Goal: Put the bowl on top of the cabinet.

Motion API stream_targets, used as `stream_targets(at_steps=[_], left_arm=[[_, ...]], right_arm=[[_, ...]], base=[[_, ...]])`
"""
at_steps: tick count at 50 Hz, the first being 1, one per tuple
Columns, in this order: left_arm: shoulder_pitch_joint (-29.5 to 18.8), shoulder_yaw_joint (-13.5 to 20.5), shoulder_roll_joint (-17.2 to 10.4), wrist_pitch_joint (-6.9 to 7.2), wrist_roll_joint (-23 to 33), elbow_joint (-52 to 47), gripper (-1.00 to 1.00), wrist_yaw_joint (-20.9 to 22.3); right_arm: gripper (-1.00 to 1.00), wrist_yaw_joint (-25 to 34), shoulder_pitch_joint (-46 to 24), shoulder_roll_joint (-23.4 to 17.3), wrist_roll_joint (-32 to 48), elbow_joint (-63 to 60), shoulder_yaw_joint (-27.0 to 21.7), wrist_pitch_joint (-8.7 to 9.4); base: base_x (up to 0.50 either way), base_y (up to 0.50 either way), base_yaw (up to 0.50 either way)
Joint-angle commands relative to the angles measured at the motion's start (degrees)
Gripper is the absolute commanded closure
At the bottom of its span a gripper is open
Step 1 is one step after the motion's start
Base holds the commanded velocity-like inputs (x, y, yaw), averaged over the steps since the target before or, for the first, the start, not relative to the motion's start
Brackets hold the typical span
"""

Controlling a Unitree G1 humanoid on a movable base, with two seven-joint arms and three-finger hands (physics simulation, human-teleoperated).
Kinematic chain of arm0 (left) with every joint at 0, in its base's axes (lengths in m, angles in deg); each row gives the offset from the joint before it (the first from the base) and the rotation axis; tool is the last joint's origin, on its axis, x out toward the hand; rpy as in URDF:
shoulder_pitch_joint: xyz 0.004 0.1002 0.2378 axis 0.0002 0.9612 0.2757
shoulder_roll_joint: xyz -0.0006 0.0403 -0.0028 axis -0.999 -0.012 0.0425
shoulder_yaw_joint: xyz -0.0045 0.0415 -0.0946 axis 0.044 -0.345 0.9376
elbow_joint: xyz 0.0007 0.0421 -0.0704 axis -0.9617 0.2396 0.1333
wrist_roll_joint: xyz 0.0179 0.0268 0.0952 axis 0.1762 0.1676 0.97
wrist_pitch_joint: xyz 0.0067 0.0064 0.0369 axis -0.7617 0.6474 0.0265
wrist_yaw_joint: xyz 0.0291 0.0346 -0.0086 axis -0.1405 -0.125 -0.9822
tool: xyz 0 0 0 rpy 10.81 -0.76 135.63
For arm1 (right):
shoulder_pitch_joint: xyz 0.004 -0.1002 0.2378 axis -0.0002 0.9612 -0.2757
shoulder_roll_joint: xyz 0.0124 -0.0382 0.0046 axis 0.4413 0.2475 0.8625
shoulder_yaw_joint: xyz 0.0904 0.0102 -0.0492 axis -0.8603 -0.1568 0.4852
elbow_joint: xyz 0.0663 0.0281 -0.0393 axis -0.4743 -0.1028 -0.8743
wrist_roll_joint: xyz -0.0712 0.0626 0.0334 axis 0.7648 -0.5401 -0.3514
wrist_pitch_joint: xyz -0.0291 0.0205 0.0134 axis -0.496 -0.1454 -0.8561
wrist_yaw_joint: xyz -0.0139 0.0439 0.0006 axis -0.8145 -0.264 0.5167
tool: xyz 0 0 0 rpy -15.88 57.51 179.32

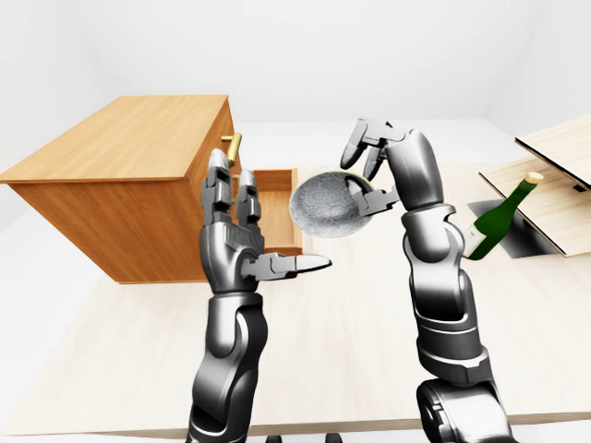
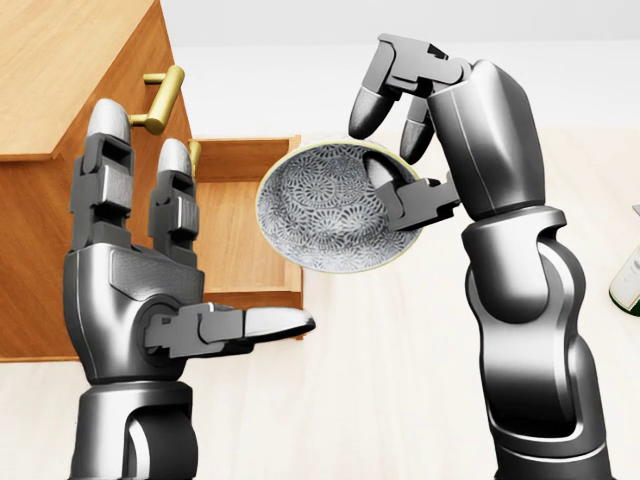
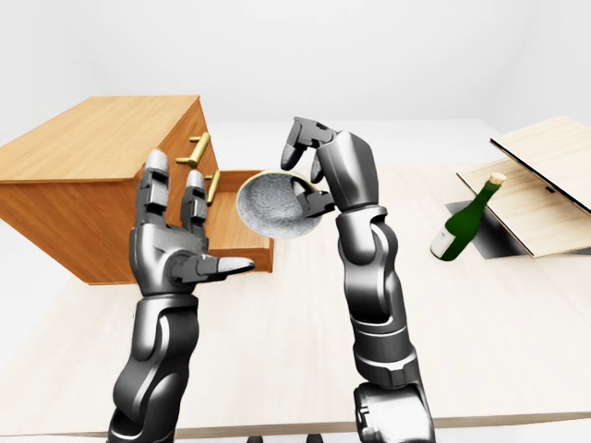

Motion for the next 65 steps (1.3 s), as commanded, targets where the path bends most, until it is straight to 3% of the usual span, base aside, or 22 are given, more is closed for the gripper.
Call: stream_targets(at_steps=[1,11,24,65], left_arm=[[1.4,-3.5,-0.2,0.0,4.7,3.4,-1.0,0.4],[1.2,-2.3,1.0,0.0,4.6,3.7,-1.0,1.2],[-2.2,1.7,1.9,0.0,1.5,6.5,-1.0,0.2],[-0.9,0.4,2.2,0.0,-2.9,6.8,-1.0,-2.1]], right_arm=[[1.0,-1.7,-0.2,0.7,0.6,-0.6,0.5,0.0],[1.0,-1.4,-0.6,1.2,1.3,-0.8,1.0,0.0],[1.0,-0.5,-0.3,2.2,2.4,-2.6,1.8,0.0],[1.0,-0.5,0.9,5.0,4.2,-1.9,3.9,0.0]], base=[[0.0,0.0,0.0],[0.0,0.0,0.0],[0.0,0.0,0.0],[0.0,0.0,0.0]])
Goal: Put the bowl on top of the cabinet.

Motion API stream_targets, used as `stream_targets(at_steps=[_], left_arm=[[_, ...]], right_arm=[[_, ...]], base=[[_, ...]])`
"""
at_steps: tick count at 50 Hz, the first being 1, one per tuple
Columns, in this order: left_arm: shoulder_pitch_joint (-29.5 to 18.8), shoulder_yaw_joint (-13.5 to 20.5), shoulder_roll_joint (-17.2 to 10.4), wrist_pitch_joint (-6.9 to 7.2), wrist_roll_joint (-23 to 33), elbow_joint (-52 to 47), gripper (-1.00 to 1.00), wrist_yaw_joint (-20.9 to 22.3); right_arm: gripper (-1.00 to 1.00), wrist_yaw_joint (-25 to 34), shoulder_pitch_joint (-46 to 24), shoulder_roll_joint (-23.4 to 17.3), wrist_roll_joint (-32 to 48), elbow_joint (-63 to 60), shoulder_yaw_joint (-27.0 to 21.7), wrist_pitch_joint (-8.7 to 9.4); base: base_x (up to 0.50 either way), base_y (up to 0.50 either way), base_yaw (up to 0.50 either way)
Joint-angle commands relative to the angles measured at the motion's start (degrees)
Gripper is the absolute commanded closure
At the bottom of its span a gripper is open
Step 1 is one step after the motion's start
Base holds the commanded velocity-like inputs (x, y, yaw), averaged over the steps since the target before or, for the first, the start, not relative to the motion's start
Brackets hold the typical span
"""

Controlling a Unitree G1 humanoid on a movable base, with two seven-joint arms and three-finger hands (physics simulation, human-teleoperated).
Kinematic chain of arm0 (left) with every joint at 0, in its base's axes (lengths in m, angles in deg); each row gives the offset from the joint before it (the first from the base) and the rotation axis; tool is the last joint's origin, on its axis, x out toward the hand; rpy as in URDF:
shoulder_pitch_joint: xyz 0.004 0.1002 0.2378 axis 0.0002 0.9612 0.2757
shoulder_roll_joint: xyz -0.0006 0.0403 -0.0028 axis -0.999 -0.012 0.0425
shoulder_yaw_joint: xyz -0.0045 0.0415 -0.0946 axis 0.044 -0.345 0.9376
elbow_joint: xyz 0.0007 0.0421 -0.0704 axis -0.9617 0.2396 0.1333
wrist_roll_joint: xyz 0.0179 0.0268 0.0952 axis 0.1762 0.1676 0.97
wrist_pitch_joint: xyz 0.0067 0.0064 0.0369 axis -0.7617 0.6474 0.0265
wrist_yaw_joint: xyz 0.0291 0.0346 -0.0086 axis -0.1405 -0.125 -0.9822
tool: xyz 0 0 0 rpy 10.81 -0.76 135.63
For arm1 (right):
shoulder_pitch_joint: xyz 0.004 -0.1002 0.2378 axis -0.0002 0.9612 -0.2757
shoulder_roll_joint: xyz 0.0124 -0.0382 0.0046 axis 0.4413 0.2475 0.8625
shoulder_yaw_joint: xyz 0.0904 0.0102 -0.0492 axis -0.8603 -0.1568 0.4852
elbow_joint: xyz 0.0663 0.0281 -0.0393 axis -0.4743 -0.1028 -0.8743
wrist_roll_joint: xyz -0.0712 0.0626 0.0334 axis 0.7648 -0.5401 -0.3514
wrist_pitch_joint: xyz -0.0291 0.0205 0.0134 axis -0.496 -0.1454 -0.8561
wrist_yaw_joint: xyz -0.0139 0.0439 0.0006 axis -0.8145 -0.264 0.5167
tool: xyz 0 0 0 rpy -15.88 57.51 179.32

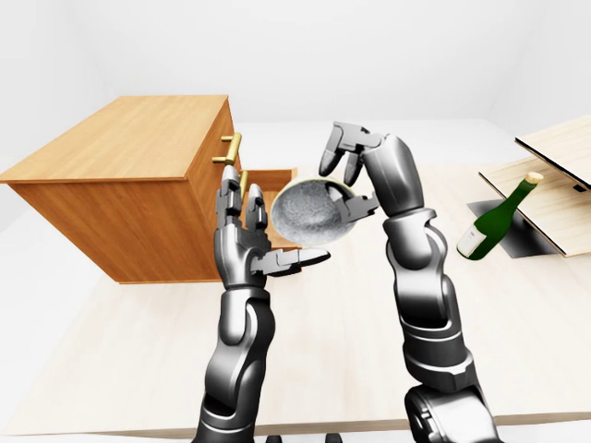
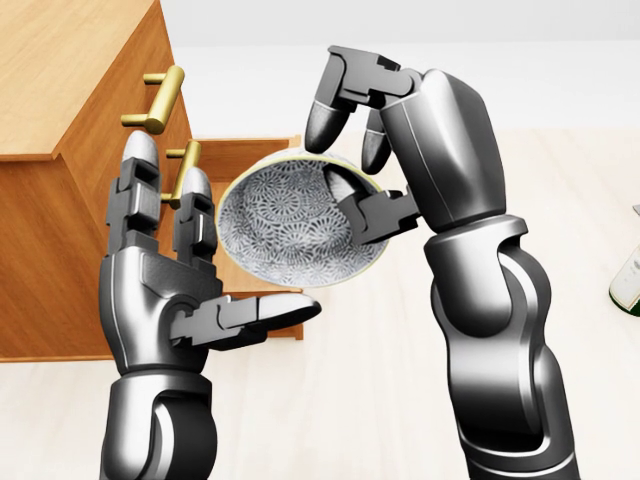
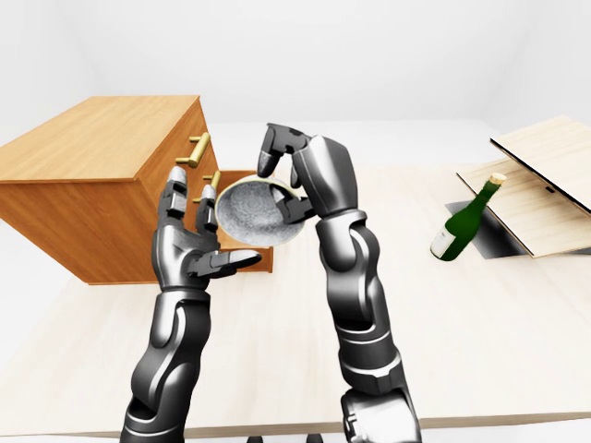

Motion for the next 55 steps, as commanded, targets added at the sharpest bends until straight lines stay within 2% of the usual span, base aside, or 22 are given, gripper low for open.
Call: stream_targets(at_steps=[1,40,41,42,43,44,55], left_arm=[[0.1,-0.3,0.2,0.0,-1.2,-0.7,-1.0,-0.6],[1.2,-0.7,0.1,0.0,-2.2,2.0,-1.0,-0.7],[1.2,-0.6,0.2,0.0,-2.5,1.9,-0.65,-0.7],[1.2,-0.6,0.2,0.0,-2.7,1.8,-0.2,-0.6],[1.1,-0.4,0.2,0.0,-2.9,2.1,0.87,-0.5],[1.1,-0.2,0.3,0.0,-3.2,1.8,1.0,-0.6],[0.9,0.1,0.1,0.0,-4.4,1.9,1.0,-1.5]], right_arm=[[1.0,-2.0,0.5,0.8,0.9,0.0,0.5,0.0],[1.0,1.9,-0.3,3.3,5.0,-5.2,2.5,0.0],[1.0,1.6,-0.1,3.4,4.8,-4.8,2.5,0.0],[1.0,1.5,0.0,3.4,4.8,-4.8,2.4,0.0],[1.0,1.6,-0.1,3.4,4.8,-4.7,2.4,0.0],[1.0,1.5,-0.1,3.4,4.7,-4.6,2.4,0.0],[1.0,1.4,-0.2,3.4,4.7,-4.4,2.3,0.0]], base=[[0.0,0.0,0.0],[0.0,0.0,0.0],[0.0,0.0,0.0],[0.0,0.0,0.0],[0.0,0.0,0.0],[0.0,0.0,0.0],[0.0,0.0,0.0]])
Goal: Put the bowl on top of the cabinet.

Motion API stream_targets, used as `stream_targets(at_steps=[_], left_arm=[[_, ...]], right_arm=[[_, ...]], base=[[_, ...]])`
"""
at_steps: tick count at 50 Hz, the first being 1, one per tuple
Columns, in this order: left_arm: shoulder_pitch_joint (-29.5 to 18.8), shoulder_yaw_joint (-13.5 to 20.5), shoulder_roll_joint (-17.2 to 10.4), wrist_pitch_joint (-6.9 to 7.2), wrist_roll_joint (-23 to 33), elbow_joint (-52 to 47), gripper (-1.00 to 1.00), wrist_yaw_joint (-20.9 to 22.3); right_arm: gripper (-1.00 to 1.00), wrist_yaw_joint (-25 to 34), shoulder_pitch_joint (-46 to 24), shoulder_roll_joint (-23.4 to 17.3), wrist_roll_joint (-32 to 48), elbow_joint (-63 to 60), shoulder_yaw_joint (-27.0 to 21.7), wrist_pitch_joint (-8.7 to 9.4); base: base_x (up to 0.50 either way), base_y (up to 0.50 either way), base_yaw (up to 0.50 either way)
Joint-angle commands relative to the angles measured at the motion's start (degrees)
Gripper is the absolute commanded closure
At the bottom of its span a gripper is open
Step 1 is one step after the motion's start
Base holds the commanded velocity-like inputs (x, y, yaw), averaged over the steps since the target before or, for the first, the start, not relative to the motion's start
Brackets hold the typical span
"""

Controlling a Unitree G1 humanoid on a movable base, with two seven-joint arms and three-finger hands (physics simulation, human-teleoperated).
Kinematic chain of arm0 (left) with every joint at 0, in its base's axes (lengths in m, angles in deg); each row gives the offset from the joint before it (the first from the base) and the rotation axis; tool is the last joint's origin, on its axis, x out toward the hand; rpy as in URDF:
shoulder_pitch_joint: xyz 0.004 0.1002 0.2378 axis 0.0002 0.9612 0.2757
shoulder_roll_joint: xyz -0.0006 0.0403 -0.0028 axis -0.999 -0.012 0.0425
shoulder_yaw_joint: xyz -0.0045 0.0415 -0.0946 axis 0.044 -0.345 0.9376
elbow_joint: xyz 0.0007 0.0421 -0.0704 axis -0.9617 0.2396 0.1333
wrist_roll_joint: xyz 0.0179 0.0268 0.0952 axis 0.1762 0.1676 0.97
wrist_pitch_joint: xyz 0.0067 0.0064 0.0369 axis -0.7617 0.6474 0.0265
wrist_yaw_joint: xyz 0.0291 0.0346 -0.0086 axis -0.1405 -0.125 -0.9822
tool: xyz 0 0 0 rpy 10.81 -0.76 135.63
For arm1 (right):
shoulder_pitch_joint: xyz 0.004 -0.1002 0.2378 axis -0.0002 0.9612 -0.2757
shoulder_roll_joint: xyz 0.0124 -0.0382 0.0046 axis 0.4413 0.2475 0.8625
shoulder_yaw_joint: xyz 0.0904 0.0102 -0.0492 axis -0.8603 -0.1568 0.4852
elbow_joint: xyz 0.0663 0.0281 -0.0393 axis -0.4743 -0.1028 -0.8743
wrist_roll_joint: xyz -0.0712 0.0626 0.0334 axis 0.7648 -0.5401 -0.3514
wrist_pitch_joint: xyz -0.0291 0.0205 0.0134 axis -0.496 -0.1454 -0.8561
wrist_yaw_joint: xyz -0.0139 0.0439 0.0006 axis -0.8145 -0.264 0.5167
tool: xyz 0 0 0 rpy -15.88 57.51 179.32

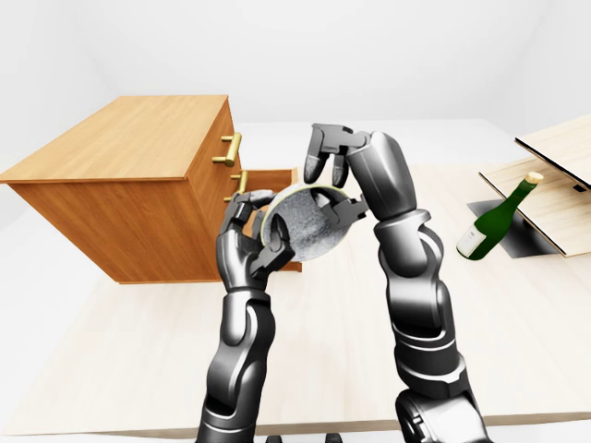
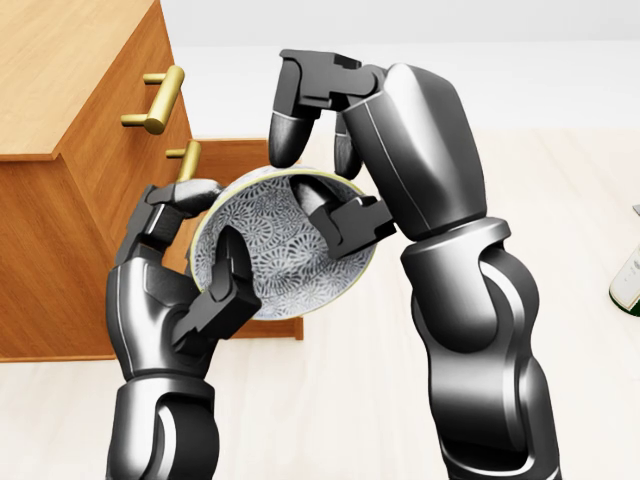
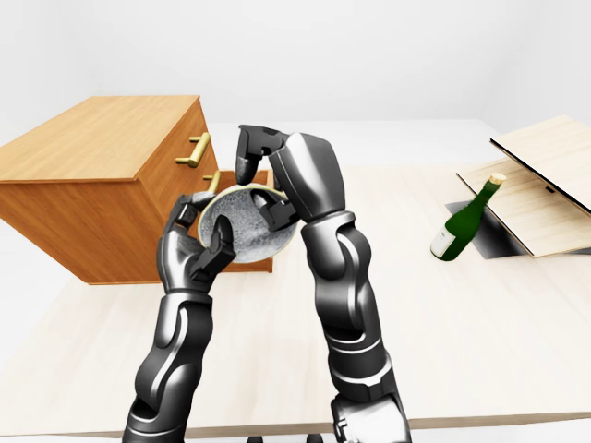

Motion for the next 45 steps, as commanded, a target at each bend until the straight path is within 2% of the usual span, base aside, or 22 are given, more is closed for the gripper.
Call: stream_targets(at_steps=[1,8,9,31,37,45], left_arm=[[-0.2,-0.2,-0.1,0.0,-1.7,-0.3,1.0,0.1],[-0.3,0.4,-0.3,0.0,-1.8,0.3,1.0,0.1],[-0.2,0.4,-0.3,0.0,-1.8,0.1,1.0,-0.1],[-0.5,1.0,-0.3,0.0,-2.9,-1.7,1.0,-1.8],[-1.8,2.0,-0.1,0.0,-4.4,-6.6,1.0,-5.3],[-3.8,3.0,0.0,0.0,-5.3,-10.6,1.0,-7.6]], right_arm=[[1.0,-2.1,0.0,0.2,1.3,0.0,-0.1,0.0],[1.0,-2.9,0.7,0.2,1.0,0.5,0.0,0.0],[-1.0,-3.2,0.8,0.1,1.5,0.5,0.0,0.0],[-1.0,-5.7,3.5,-1.2,-1.8,1.1,-1.6,0.0],[-1.0,-6.8,6.0,-2.2,-3.3,1.0,-2.4,0.0],[-1.0,-7.2,8.2,-3.7,-4.9,-0.1,-3.7,0.0]], base=[[0.0,0.0,0.0],[0.0,0.0,0.0],[0.0,0.0,0.0],[0.0,0.0,0.0],[0.0,0.0,0.0],[0.0,0.0,0.0]])
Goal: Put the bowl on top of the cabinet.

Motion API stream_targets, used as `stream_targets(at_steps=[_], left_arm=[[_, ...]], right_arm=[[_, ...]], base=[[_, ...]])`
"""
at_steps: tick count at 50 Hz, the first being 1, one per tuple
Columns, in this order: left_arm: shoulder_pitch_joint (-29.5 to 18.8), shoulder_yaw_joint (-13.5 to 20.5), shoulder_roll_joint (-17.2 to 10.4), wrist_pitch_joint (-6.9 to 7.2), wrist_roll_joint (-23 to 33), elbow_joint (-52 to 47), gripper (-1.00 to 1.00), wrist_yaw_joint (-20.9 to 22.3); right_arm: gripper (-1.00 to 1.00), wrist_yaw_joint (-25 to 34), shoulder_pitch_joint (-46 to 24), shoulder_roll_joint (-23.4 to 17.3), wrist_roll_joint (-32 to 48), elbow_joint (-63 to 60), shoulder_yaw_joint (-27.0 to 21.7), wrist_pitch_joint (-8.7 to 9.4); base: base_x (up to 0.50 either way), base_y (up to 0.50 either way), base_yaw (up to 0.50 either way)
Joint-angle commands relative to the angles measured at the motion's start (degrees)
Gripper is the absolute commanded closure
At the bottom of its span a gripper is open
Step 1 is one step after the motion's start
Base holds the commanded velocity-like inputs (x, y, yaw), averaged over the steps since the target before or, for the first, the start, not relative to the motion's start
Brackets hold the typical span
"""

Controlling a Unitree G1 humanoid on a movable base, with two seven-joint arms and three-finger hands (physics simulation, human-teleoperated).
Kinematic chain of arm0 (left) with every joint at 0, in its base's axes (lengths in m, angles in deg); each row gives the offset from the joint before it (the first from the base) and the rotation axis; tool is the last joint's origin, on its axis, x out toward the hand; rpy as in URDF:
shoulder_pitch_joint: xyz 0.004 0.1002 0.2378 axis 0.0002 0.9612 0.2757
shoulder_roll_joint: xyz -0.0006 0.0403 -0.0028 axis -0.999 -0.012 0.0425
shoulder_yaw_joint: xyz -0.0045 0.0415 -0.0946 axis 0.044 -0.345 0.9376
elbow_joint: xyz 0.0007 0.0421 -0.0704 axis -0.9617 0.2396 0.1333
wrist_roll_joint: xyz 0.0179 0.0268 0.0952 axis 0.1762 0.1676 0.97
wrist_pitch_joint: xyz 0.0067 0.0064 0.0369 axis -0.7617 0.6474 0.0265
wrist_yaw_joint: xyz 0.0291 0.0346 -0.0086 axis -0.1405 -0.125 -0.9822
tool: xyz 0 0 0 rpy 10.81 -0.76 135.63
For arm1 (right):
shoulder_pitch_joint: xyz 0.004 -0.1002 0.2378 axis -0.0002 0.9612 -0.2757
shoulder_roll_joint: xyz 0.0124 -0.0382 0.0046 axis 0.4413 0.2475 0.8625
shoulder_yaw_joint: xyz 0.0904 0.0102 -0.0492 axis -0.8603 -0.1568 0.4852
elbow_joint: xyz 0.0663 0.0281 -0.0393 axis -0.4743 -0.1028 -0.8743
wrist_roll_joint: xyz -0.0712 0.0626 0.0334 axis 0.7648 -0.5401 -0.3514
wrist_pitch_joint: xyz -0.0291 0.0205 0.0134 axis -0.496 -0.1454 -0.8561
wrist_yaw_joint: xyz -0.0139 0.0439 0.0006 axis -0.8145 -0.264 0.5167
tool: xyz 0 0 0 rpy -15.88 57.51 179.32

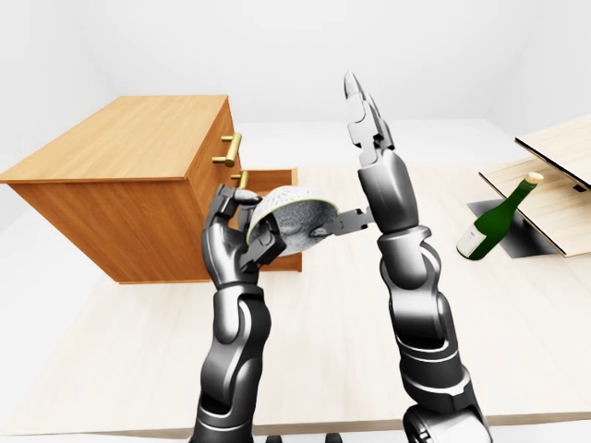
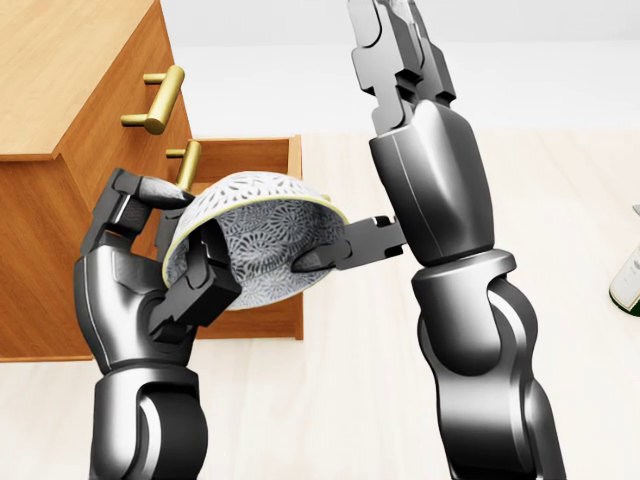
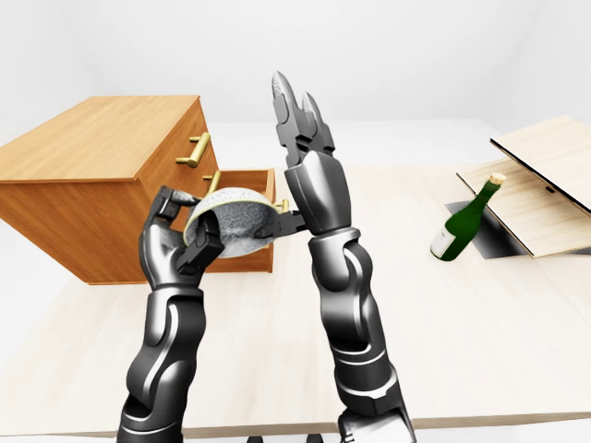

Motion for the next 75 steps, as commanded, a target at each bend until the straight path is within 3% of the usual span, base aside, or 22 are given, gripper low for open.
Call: stream_targets(at_steps=[1,6,11,13,19,27,34,44,48,52,54,56,59,61,65,75], left_arm=[[-2.3,2.0,0.1,-0.02,-6.1,-7.4,1.0,-3.1],[-2.5,2.3,-0.1,-0.02,-5.4,-6.3,1.0,-3.3],[-2.1,2.4,0.0,-0.02,-5.3,-5.7,1.0,-3.3],[-2.2,2.6,0.0,-0.02,-5.3,-5.5,1.0,-3.3],[-2.8,3.3,0.2,-0.02,-5.9,-6.2,1.0,-4.2],[-5.8,5.2,2.0,-0.02,-9.0,-11.3,1.0,-6.8],[-11.7,9.2,4.1,-0.02,-13.9,-16.0,1.0,-6.8],[-24.5,20.1,11.5,-0.02,-23.7,-21.7,1.0,-6.8],[-27.6,22.1,11.2,-0.02,-29.8,-19.5,1.0,-6.8],[-30.1,24.3,10.1,-0.02,-42.7,-16.3,1.0,-6.8],[-30.7,23.9,8.0,-0.02,-49.9,-14.1,1.0,-6.8],[-31.0,20.4,2.4,-0.02,-60.7,-11.3,1.0,-6.8],[-31.7,12.0,-8.7,-0.02,-73.4,-10.2,1.0,-6.8],[-32.0,9.4,-12.2,-0.02,-75.1,-10.0,1.0,-6.8],[-33.0,7.8,-15.0,-0.02,-76.2,-9.0,1.0,-6.8],[-33.5,8.4,-16.6,-0.02,-74.3,-6.1,1.0,-6.8]], right_arm=[[-1.0,-1.0,3.1,-2.4,-1.3,-0.5,-4.8,0.01],[-1.0,0.6,3.8,-2.5,-2.6,-3.2,-5.4,0.01],[-1.0,10.7,5.6,1.5,-14.7,-13.1,-3.9,0.01],[-1.0,11.1,5.1,2.1,-18.6,-18.6,-4.1,0.01],[-1.0,9.2,-0.2,-2.3,-25.1,-28.1,-6.4,0.01],[-1.0,5.4,-0.5,-7.4,-31.5,-27.6,-12.8,0.01],[-1.0,2.4,1.7,-8.7,-34.6,-25.8,-13.0,0.01],[-1.0,-0.1,4.1,-8.9,-36.7,-20.1,-13.8,0.01],[-1.0,-1.0,4.8,-8.8,-37.3,-18.7,-13.6,0.01],[-1.0,-1.5,5.2,-8.7,-37.3,-17.2,-13.2,0.01],[-1.0,-1.5,5.2,-8.8,-37.4,-17.2,-13.3,0.01],[-1.0,-1.7,5.3,-8.8,-37.4,-16.9,-13.3,0.01],[-1.0,-1.8,5.5,-8.8,-37.4,-16.0,-13.2,0.01],[-1.0,-1.9,5.7,-8.7,-37.4,-15.7,-13.2,0.01],[-1.0,-1.9,6.0,-8.7,-37.3,-15.8,-13.0,0.01],[-1.0,-2.0,6.6,-8.3,-36.7,-14.1,-12.3,0.01]], base=[[0.0,0.0,0.0],[0.0,0.0,0.0],[0.0,0.0,0.0],[0.0,0.0,0.0],[0.0,0.0,0.0],[0.0,0.0,0.0],[0.0,0.0,0.0],[0.0,0.0,0.0],[0.0,0.0,0.0],[0.0,0.0,0.0],[0.0,0.0,0.0],[0.0,0.0,0.0],[0.0,0.0,0.0],[0.0,0.0,0.0],[0.0,0.0,0.0],[0.0,0.0,0.0]])
